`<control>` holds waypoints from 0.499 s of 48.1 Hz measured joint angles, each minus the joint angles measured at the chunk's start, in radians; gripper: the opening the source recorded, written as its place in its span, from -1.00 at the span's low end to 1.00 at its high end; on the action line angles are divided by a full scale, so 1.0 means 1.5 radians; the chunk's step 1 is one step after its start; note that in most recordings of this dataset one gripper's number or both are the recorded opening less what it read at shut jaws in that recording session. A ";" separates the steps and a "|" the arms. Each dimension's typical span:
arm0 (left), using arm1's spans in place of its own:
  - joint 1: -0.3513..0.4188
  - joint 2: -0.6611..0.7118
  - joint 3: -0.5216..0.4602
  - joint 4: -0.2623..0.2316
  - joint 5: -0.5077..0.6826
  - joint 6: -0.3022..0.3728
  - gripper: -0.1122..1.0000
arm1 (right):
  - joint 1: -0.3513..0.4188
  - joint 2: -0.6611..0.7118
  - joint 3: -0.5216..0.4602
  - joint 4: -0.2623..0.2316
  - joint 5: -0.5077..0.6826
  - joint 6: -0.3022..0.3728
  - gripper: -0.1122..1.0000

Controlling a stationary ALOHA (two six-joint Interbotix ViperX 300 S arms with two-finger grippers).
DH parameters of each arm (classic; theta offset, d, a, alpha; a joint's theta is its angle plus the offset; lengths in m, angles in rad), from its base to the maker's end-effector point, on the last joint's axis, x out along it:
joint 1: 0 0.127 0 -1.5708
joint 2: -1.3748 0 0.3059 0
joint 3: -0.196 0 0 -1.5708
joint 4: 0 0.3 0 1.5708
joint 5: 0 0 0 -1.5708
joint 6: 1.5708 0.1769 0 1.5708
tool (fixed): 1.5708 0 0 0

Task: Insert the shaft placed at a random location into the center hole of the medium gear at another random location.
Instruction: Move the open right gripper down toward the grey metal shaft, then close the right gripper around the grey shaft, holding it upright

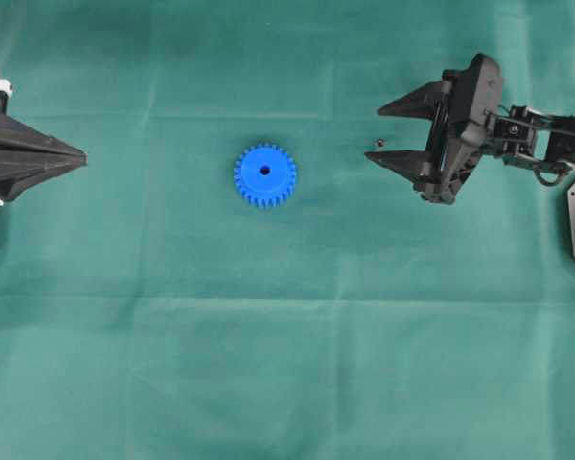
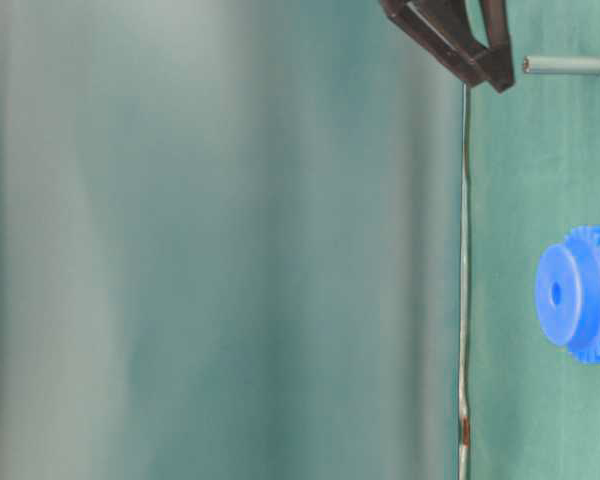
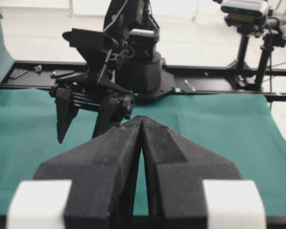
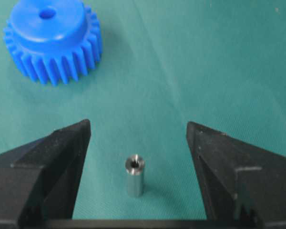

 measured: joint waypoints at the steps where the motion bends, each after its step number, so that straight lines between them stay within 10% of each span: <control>1: 0.000 0.000 0.000 0.000 0.000 0.000 -0.80 | 0.000 0.006 0.000 0.001 -0.003 0.000 0.64; 24: 0.000 0.000 0.000 0.000 0.004 0.000 -0.80 | 0.000 0.064 -0.001 0.008 -0.057 0.000 0.52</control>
